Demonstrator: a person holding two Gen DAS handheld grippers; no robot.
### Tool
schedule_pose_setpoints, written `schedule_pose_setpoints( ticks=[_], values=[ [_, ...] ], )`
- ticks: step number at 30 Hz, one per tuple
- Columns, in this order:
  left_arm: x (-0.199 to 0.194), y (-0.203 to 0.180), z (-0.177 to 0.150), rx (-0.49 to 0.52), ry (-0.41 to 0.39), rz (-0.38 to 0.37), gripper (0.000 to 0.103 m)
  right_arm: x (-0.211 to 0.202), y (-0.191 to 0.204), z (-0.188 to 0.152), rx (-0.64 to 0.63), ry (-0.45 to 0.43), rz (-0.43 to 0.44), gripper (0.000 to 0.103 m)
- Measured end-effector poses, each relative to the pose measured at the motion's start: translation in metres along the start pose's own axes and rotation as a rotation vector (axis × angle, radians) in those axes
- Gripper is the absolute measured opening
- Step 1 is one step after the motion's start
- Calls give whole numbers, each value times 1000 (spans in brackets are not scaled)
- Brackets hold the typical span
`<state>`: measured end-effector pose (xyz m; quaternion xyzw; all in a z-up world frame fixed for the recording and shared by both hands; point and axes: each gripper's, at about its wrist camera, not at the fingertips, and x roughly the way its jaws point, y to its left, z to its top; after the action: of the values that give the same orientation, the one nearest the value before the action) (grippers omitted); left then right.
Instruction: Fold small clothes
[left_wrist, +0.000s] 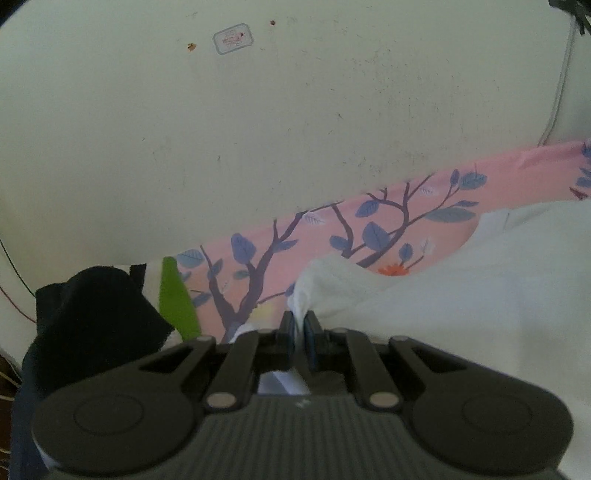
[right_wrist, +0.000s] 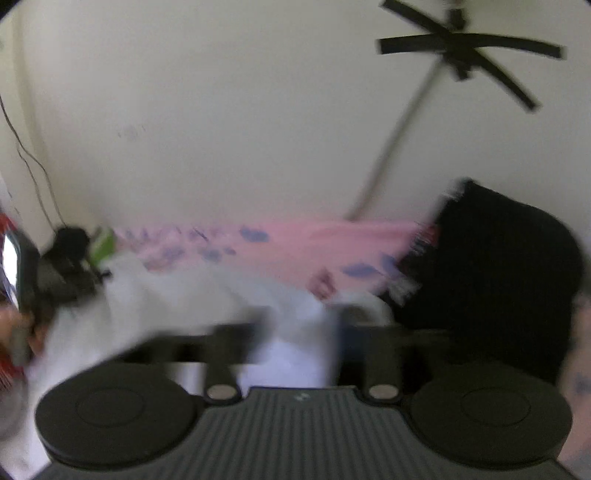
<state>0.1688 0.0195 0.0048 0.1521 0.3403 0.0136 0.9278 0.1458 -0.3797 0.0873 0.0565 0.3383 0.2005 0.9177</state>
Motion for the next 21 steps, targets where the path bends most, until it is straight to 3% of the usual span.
schedule_pose_setpoints(
  ticks=[2,5,9,11,13,16,18,19,20,21],
  values=[
    [0,6,11,2,7,-16,7,27,4,8,20,-38,8,86],
    [-4,11,31,27,41,-66,11,67,8,22,80,43,91,86],
    [-25,34,37,-1,6,-115,13,112,36,31,-17,89,64,86],
    [-28,50,39,-29,-2,-74,22,140,40,34,-38,123,46,82],
    [-24,62,37,-45,31,-50,42,164,42,33,-26,166,53,81],
    [-10,69,25,-58,128,-117,43,190,43,27,-44,217,71,81],
    [-3,62,15,-31,169,-127,37,188,55,17,-174,192,40,67],
    [-3,57,12,-9,162,-125,19,181,62,12,-226,165,47,26],
    [-5,52,10,10,146,-127,10,175,66,9,-265,157,43,0],
    [-8,46,12,30,136,-115,9,169,65,9,-289,152,42,0]
  ],
)
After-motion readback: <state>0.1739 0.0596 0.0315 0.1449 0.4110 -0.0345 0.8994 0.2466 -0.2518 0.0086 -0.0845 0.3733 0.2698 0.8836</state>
